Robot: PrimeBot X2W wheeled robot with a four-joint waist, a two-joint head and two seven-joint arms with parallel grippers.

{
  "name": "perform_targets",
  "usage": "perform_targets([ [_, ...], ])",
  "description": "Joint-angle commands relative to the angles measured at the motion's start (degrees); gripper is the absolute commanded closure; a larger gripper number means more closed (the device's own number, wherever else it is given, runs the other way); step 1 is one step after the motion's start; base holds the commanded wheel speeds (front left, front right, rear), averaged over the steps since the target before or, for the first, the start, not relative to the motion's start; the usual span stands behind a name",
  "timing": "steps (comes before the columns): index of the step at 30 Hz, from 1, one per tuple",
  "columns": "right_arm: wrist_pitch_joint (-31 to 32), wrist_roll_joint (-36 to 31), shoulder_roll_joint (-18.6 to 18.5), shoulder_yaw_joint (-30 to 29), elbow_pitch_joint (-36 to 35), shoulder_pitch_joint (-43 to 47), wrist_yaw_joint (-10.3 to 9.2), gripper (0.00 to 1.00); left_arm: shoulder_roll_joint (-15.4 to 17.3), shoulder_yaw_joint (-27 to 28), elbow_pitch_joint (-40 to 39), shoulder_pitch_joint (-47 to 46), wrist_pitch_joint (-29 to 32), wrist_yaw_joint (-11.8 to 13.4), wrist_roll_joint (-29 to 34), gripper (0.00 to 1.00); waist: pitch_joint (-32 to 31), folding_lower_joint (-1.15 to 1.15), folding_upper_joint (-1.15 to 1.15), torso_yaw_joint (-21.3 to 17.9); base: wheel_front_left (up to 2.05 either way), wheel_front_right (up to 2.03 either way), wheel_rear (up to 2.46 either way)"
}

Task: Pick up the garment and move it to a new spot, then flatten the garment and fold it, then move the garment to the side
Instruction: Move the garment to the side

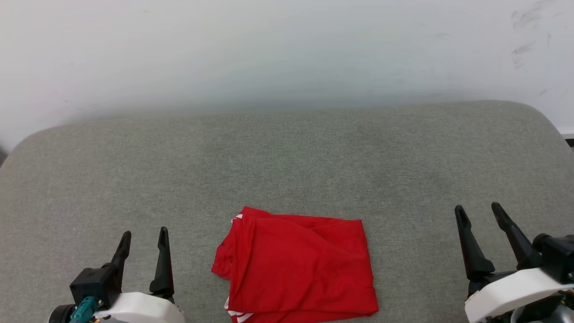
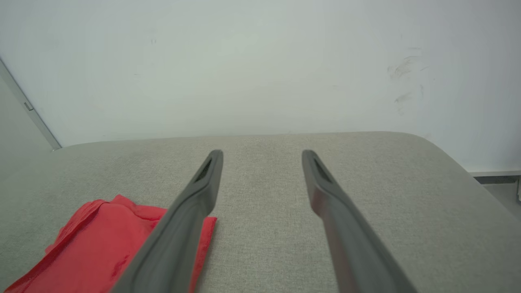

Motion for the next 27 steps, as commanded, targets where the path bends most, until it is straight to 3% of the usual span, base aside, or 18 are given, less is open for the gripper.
perform_targets([
  [1,0.4,0.2,0.3,-0.4,-0.3,0.5,-0.02,0.0,0.1,0.0,-0.2,0.4,0.0,0.3,0.2,0.0,0.1,0.0,0.0,0.1,0.0,0.0,0.0],
  [5,3.4,2.7,0.5,-2.4,0.5,0.1,-0.02,0.0,-0.2,0.2,-0.8,-0.3,-0.1,0.7,0.5,0.0,0.4,0.0,0.0,0.8,0.0,0.0,0.0],
  [10,15.7,11.9,-3.4,-8.6,8.7,-2.7,-0.02,0.0,-1.2,0.5,-1.9,-1.9,-0.6,0.8,1.3,0.0,1.7,0.0,0.0,3.1,0.0,0.0,0.0],
  [15,29.7,22.6,-6.7,-10.0,18.7,-6.6,-0.01,0.0,-2.4,0.4,-2.7,-3.5,-0.7,0.4,2.2,0.0,3.3,0.0,0.0,5.8,0.0,0.0,0.0],
  [20,40.2,32.5,-4.1,-10.0,26.7,-10.8,-0.01,0.0,-3.6,-0.4,-2.8,-5.4,-0.9,-0.6,3.2,0.0,4.9,0.0,0.0,8.8,0.0,0.0,0.0],
  [27,42.5,43.2,0.2,-8.9,36.1,-16.9,-0.01,0.0,-4.7,-0.9,-2.4,-8.0,-1.0,-2.1,3.9,0.0,8.2,0.0,0.0,11.7,0.0,0.0,0.0],
])
